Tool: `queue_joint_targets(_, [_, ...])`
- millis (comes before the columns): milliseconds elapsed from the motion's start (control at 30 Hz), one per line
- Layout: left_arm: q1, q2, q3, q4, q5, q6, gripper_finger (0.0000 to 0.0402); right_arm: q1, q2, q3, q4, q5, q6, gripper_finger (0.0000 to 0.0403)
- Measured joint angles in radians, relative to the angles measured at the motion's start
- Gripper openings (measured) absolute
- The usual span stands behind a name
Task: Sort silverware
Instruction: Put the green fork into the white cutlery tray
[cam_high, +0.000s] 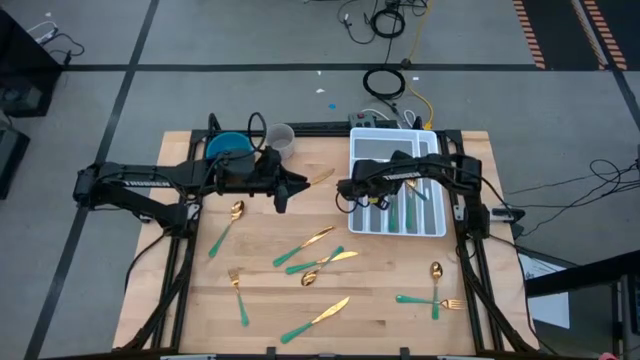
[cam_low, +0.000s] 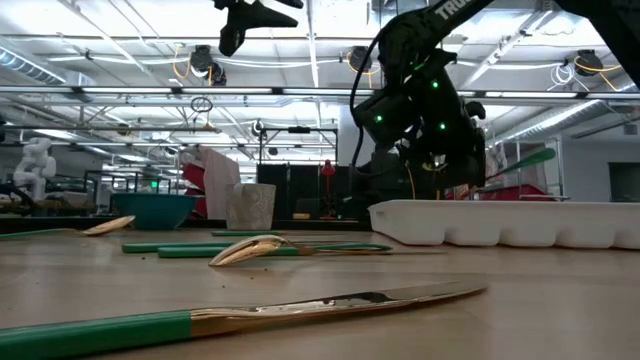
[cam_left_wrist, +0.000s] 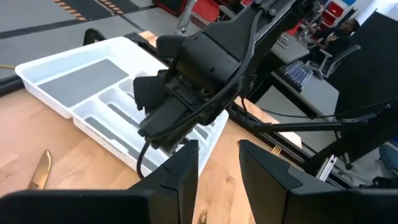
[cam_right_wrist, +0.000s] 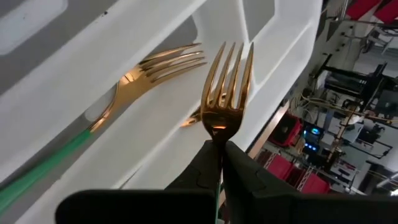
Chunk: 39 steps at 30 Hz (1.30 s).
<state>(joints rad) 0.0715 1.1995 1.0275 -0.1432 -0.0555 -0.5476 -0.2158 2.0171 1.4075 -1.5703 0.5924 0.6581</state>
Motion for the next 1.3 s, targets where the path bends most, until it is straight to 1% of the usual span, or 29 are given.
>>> queue_joint_targets(133, [-0.002,0.000,0.000,0.002,0.001,-0.023,0.0123,-0.012,0.000,0.000,-0.001,-0.018,-0.029,0.0000])
queue_joint_targets(267, [-0.002,0.000,0.000,0.002,0.024,-0.024,0.0123,-0.017,0.000,0.000,-0.001,-0.028,-0.058,0.0000])
queue_joint_targets(400, [-0.002,0.000,0.000,0.002,0.026,-0.024,0.0123,-0.019,0.006,0.000,0.019,-0.077,-0.103,0.0000])
queue_joint_targets(667, [-0.002,0.000,0.000,0.006,0.026,-0.026,0.0123,-0.023,0.099,-0.001,0.015,-0.078,-0.129,0.0000])
queue_joint_targets(733, [-0.002,0.000,0.000,0.006,0.026,-0.026,0.0123,-0.020,0.120,-0.001,0.017,-0.094,-0.138,0.0000])
queue_joint_targets(900, [-0.002,0.000,0.000,0.006,0.026,-0.026,0.0123,-0.012,0.137,-0.001,0.022,-0.109,-0.147,0.0002])
queue_joint_targets(1033, [-0.002,0.000,0.000,0.005,0.026,-0.024,0.0123,-0.005,0.137,-0.001,0.037,-0.124,-0.157,0.0018])
queue_joint_targets(1300, [-0.002,0.000,0.000,0.003,0.026,-0.023,0.0123,0.010,0.136,0.028,0.062,-0.153,-0.192,0.0077])
